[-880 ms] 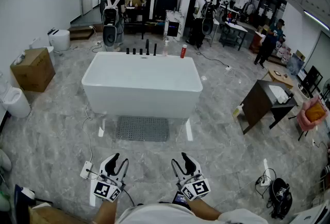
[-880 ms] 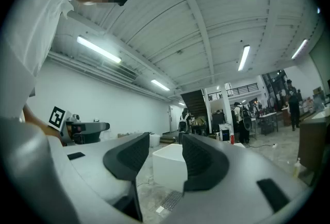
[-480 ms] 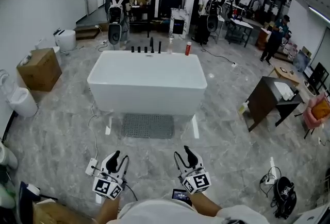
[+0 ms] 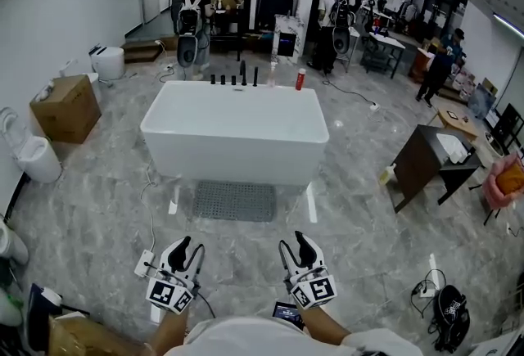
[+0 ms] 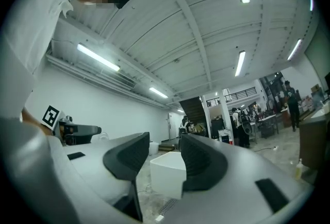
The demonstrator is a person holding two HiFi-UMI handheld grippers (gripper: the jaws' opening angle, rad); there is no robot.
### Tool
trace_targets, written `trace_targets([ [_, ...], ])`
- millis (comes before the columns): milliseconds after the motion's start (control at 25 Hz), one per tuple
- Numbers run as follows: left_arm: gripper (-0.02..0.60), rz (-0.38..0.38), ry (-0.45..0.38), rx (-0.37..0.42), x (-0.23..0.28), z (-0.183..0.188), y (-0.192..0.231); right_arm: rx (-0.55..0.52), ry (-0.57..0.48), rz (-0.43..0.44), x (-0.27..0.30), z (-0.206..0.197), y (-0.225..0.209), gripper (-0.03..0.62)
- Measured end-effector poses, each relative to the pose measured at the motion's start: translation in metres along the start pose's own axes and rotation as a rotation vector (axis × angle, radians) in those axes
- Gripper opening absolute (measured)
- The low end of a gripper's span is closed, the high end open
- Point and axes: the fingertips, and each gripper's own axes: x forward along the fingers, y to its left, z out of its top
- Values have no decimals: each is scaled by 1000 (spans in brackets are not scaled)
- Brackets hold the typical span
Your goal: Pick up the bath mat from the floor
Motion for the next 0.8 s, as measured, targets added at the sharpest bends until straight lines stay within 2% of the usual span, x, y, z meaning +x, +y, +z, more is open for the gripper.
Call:
trace_targets([
  [480,150,8,0,22,-7,5,-11,9,4,2,-12,3,2,199],
  [800,149,10,7,10,-17,4,-15,16,26,15,-16,0,7,199],
])
